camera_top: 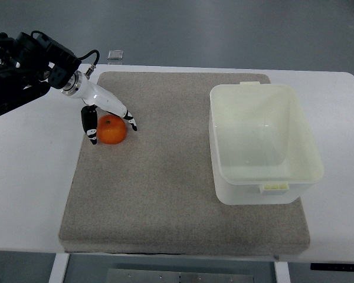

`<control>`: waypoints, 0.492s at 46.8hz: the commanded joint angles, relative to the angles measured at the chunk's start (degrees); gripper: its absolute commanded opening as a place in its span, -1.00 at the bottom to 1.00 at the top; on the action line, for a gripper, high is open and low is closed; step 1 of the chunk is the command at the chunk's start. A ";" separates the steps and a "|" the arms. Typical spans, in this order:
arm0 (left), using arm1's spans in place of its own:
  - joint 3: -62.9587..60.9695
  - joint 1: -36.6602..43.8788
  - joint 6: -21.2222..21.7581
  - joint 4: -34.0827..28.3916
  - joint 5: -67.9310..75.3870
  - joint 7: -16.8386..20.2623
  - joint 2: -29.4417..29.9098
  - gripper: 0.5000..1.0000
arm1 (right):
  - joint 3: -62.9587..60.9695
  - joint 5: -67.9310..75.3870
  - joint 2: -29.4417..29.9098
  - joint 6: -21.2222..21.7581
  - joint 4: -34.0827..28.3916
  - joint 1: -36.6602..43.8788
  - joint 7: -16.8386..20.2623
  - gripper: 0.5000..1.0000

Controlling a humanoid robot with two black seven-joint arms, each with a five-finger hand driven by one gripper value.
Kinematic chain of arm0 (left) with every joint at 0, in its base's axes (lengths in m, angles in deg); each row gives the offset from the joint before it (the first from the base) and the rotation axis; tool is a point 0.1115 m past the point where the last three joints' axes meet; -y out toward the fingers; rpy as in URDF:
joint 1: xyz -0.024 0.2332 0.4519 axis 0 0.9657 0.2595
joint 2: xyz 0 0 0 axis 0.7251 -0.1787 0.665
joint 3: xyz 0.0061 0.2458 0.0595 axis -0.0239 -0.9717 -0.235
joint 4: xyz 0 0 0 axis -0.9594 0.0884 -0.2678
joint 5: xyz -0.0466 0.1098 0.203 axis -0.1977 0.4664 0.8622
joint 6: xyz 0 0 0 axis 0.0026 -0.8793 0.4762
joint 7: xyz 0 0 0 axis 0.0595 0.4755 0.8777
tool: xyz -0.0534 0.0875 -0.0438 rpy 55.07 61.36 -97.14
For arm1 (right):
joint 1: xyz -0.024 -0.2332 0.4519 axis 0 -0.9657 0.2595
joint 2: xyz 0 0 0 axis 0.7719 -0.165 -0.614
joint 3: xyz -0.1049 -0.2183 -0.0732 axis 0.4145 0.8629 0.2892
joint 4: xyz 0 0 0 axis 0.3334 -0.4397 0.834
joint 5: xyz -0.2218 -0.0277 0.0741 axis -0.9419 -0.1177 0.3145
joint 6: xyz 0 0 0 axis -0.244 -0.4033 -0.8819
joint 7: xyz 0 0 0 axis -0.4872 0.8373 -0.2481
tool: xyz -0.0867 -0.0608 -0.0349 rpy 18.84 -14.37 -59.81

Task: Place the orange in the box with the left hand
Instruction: 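Close the left hand's fingers around the orange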

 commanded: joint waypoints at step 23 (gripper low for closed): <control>0.41 -0.48 0.00 -1.95 -0.24 0.00 -0.35 -1.00 | 0.00 0.00 0.00 0.00 0.00 0.00 0.00 0.70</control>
